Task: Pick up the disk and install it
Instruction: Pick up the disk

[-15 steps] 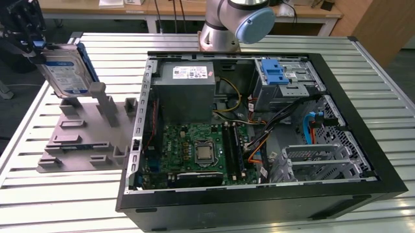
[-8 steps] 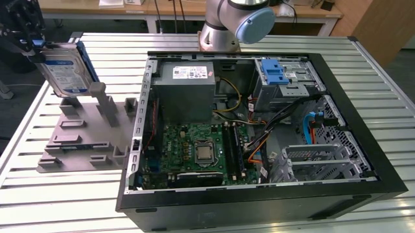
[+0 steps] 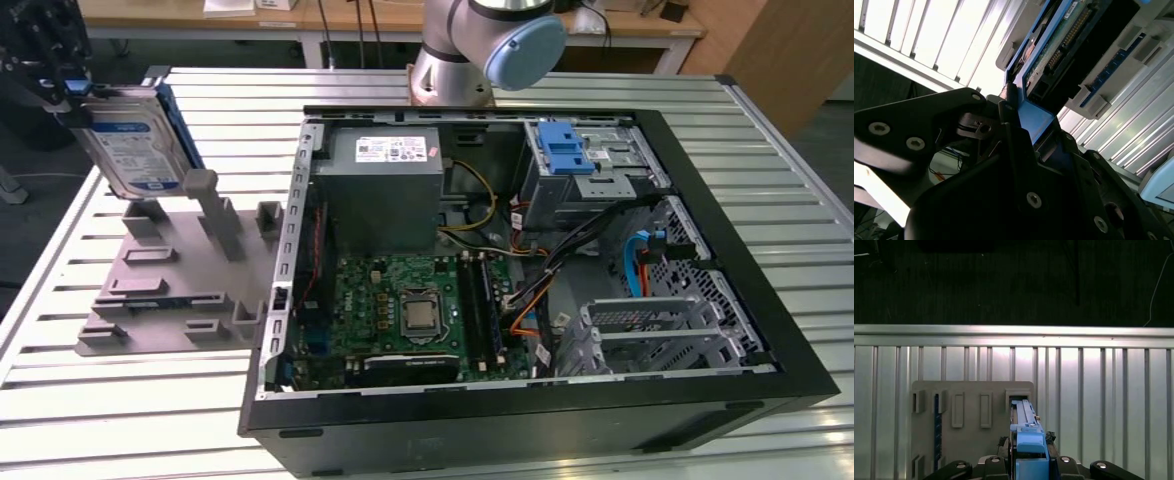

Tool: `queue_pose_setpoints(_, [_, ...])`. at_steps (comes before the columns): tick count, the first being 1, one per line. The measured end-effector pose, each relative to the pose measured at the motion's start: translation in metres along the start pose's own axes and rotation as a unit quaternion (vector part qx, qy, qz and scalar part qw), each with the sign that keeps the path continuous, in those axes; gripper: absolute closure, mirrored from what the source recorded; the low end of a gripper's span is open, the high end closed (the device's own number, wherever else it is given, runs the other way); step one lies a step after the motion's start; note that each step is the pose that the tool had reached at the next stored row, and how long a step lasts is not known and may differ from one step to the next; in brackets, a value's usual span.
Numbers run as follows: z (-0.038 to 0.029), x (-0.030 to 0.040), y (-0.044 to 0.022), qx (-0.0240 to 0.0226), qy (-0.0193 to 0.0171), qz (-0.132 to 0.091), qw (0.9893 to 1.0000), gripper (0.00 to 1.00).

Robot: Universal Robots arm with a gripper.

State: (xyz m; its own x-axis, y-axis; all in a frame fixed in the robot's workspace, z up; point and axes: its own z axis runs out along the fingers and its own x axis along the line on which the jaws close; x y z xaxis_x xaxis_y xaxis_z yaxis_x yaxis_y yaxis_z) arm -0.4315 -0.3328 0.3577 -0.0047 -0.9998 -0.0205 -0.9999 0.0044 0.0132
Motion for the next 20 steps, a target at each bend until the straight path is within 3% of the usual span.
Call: queue_pose_setpoints(20, [-0.0086,-0.0003,0.0001,0.0,0.0,0.0,1.0,0.64])
